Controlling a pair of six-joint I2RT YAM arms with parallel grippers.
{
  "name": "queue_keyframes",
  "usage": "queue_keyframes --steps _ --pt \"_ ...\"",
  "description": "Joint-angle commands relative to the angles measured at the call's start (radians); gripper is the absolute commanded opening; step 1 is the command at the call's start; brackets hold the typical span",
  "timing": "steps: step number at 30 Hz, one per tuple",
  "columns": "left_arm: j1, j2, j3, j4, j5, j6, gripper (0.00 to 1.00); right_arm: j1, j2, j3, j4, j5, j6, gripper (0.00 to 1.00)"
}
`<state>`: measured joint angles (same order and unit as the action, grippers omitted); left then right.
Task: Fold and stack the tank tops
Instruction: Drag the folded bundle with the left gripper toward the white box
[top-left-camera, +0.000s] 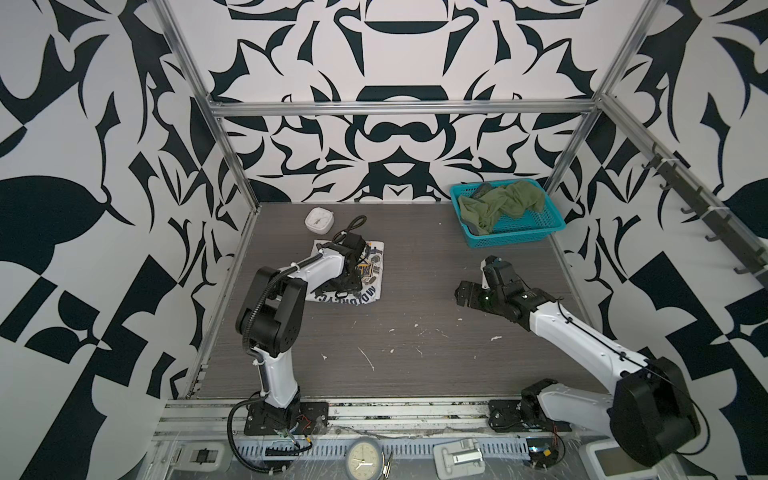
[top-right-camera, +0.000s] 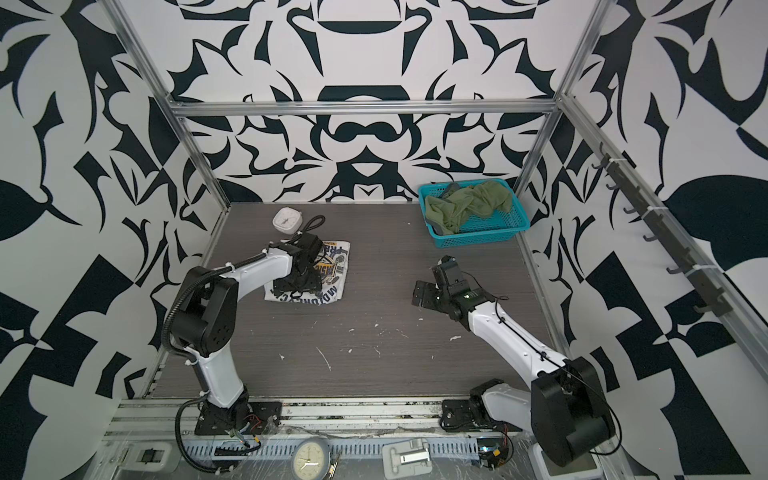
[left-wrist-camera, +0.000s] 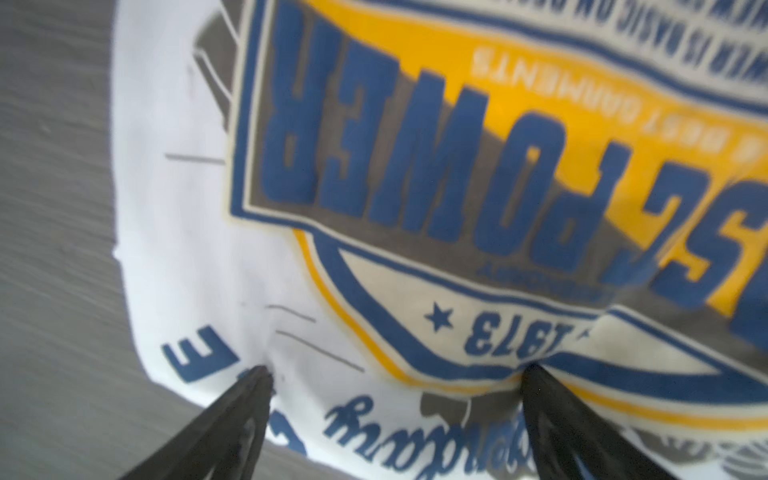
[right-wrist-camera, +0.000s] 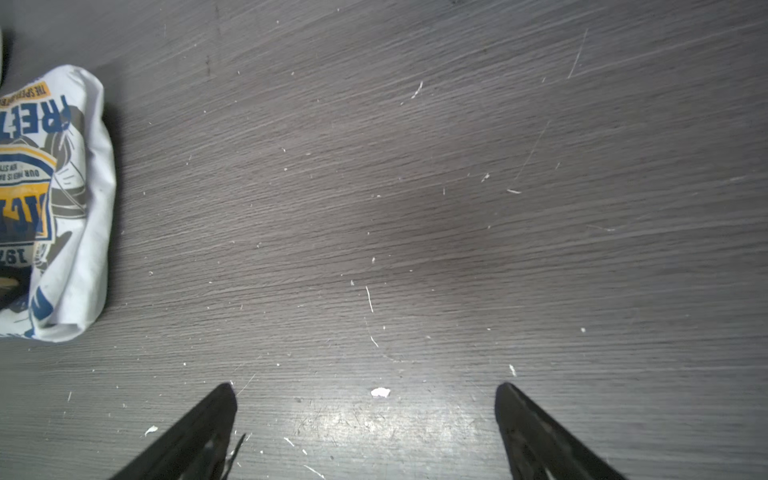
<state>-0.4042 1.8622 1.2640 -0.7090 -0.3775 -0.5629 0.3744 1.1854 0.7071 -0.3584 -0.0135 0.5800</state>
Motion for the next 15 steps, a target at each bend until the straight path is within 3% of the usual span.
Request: queue_keyframes --steps 1,7,15 --pt "0.077 0.000 -0.014 -0.022 -0.025 0.038 0.96 0.000 -0.038 0.024 -0.028 0.027 -0.001 0.99" --pt "0.216 -0.030 -0.013 -0.041 -0.045 0.107 0.96 -0.002 -0.086 -0.006 -0.027 0.064 -0.016 0.99" --pt "0.406 0.090 0.145 -0.077 -0.047 0.095 0.96 -0.001 -0.099 0.023 -0.071 0.070 -0.033 1.00"
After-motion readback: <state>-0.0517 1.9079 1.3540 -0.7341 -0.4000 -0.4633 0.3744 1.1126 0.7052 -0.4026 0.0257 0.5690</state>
